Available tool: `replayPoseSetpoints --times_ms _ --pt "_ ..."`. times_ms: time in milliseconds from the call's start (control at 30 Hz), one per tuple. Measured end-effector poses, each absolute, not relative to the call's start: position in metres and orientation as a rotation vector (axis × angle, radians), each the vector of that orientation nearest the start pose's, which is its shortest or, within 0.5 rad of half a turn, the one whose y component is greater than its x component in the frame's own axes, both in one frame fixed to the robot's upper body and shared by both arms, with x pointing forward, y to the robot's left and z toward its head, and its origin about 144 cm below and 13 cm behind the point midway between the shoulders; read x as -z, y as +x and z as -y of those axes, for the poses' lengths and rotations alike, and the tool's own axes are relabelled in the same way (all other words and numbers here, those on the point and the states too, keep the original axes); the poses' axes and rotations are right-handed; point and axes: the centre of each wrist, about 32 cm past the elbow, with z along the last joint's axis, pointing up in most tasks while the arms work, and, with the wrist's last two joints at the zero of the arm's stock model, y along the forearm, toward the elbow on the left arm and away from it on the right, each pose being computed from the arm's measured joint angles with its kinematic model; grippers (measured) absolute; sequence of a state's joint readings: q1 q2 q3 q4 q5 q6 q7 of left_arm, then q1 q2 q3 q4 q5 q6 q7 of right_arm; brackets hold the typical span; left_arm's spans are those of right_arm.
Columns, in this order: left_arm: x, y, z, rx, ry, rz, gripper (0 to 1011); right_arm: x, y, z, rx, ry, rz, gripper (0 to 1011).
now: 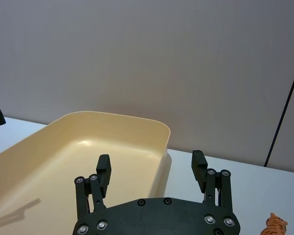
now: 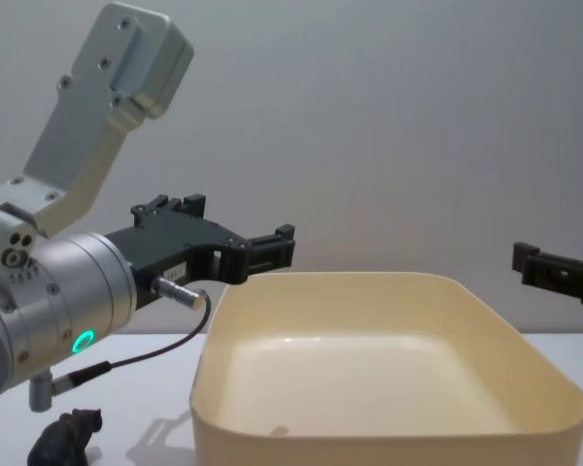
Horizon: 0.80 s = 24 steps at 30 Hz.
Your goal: Pick up the toy alternately with two hands and place it into the central storage box.
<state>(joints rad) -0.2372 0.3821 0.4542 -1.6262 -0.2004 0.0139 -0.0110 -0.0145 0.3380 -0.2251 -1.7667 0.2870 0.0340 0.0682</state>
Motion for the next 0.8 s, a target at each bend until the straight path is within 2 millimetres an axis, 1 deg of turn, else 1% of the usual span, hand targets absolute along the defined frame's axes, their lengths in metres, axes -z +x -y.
replayPoseSetpoints --times_ms 400,800 --pt "-1.204 0.492 -0.198 -1.124 0.061 0.268 1002 -1.187 0.442 0.249 1.232 -0.02 0.07 1001" --pt "-1.204 0.492 -0.198 -1.124 0.061 0.268 1002 -1.18 0.434 0.258 1.253 -0.093 0.0 1001"
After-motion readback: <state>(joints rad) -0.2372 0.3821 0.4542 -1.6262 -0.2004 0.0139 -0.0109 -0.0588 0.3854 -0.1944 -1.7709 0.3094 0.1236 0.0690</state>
